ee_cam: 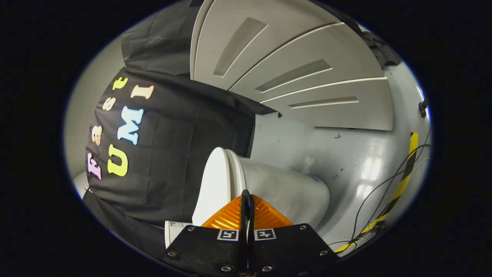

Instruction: Open the toilet lid.

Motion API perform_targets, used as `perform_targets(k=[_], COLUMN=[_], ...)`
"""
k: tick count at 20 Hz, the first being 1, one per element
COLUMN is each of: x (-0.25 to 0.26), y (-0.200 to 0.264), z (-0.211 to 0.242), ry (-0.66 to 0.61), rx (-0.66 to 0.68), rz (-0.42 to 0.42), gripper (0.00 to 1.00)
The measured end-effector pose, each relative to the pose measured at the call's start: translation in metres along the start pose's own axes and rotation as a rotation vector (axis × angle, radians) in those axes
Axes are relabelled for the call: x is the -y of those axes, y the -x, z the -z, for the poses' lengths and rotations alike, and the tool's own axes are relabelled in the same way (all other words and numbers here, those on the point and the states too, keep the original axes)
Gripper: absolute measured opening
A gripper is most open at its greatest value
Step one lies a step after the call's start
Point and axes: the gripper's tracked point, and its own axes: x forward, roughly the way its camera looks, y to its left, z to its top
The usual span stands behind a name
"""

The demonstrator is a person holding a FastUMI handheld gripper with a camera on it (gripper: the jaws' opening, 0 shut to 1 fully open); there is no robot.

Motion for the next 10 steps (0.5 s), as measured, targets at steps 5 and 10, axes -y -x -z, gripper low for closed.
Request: perform_targets(k=[5, 10], x=[-0.014, -0.034], y=[0.006, 0.017], z=[-0.005, -0.009], ry=[0.107, 0.132], rx=[-0.016, -0.008], rz=[0.067, 0.086], gripper=[0.00, 0.00])
